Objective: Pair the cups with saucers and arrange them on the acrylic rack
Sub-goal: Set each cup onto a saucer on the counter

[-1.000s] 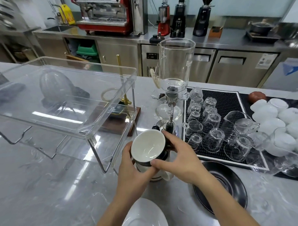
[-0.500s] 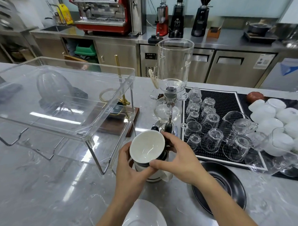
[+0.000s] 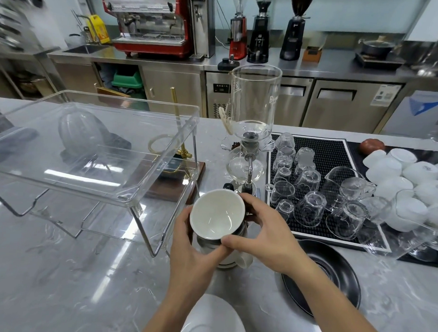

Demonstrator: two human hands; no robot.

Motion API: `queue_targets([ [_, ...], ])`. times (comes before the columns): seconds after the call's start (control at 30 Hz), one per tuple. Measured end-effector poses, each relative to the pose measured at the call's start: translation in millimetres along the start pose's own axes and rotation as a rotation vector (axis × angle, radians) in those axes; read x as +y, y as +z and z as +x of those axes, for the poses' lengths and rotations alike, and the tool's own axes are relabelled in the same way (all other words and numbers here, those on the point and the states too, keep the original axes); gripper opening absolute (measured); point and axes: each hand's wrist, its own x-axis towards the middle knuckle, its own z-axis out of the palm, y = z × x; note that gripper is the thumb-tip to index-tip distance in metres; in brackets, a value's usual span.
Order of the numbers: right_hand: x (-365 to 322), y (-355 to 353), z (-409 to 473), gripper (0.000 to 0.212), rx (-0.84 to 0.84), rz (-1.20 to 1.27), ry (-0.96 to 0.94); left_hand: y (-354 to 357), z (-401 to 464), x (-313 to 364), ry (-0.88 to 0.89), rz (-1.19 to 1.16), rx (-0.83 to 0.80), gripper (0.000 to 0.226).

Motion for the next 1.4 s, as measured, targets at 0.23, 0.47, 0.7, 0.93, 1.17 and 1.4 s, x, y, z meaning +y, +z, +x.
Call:
queue_targets([
  [0.23, -11.7, -18.9, -13.4, 0.077, 0.082, 0.034, -0.080, 7.0, 0.5, 23.9, 0.095, 0.006, -0.023, 0.081],
  [0.47, -15.0, -47.6, -33.1, 0.078, 0.138, 0.050, -0.089, 24.1, -4.1, 45.5, 0.146, -0.024, -0.088, 0.083],
  [0.7, -4.7, -88.2, -60.9, 0.036, 0.162, 0.186, -0.025, 55.4, -9.5, 52.0, 0.157, 0.001, -0.222, 0.087],
  [0.93, 18.2, -112.7, -89.4, 0.029, 0.311, 0.199, 0.032, 96.1, -16.3, 50.2, 0.128, 0.019, -0.355, 0.087],
  [1.17, 46.2, -124.1, -110.5, 0.033, 0.325, 0.373, 0.079, 115.6, -20.6, 44.1, 0.085, -0.079, -0.499, 0.058],
  [1.4, 75.6, -116.6, -119.3, 0.036, 0.338, 0.574, 0.168, 131.0, -29.1, 32.9, -0.348, -0.360, -0.504, 0.037],
])
